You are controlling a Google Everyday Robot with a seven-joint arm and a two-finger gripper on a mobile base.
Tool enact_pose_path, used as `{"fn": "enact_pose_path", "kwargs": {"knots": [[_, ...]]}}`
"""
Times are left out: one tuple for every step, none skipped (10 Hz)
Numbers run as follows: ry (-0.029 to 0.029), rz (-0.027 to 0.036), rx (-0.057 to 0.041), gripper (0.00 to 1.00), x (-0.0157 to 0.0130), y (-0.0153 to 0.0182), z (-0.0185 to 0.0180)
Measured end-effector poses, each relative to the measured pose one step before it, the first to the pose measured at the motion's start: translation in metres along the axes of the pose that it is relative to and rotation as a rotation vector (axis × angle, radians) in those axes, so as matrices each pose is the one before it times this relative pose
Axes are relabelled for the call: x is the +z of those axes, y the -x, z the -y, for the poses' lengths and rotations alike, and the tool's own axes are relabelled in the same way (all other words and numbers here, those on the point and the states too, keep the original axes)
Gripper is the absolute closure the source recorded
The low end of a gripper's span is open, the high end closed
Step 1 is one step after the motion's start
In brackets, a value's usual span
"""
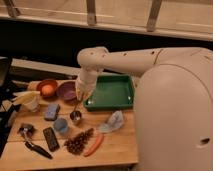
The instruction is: Place fork in plastic cup
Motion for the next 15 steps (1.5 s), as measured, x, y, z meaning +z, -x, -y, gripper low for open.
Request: {"fn": "enact_pose_path", "kwargs": {"knots": [[0.01185, -0.00393, -0.02772, 1.00, -0.00191, -0.00349, -0.01094], [0.00838, -0.00668, -0.02042, 1.00, 0.00077, -0.00362, -0.00832], [0.01166, -0.01801, -0.02792, 1.00, 0.00506, -0.00678, -0.01297], [-0.00202, -0.01996, -0.01924, 1.00, 0.00707, -0.00448, -0.00846], [-0.00424, -0.01762, -0.01444, 1.00, 0.00736, -0.00307, -0.00636], [-0.00108, -0.01845, -0.01401, 1.00, 0.00784, -0.00273, -0.00615], [-0.00468, -0.01881, -0.00647, 1.00, 0.00815, -0.00243, -0.00172], [-0.00257, -0.01059, -0.00158, 1.00, 0.00486, -0.00116, -0.00025], [-0.00417, -0.01750, -0.00191, 1.00, 0.00945, -0.00187, -0.00074], [-0.00651, -0.02089, -0.00020, 1.00, 0.01232, -0.00153, 0.00041], [-0.00667, -0.02236, 0.00400, 1.00, 0.01432, -0.00036, 0.00200], [0.00038, -0.02101, 0.00995, 1.00, 0.01192, 0.00009, 0.00430], [0.00980, -0.02835, 0.01169, 1.00, 0.01499, 0.00133, 0.00560], [0.00908, -0.01702, 0.00941, 1.00, 0.00868, 0.00148, 0.00347], [0.00600, -0.01028, 0.00717, 1.00, 0.00515, 0.00082, 0.00188]]}}
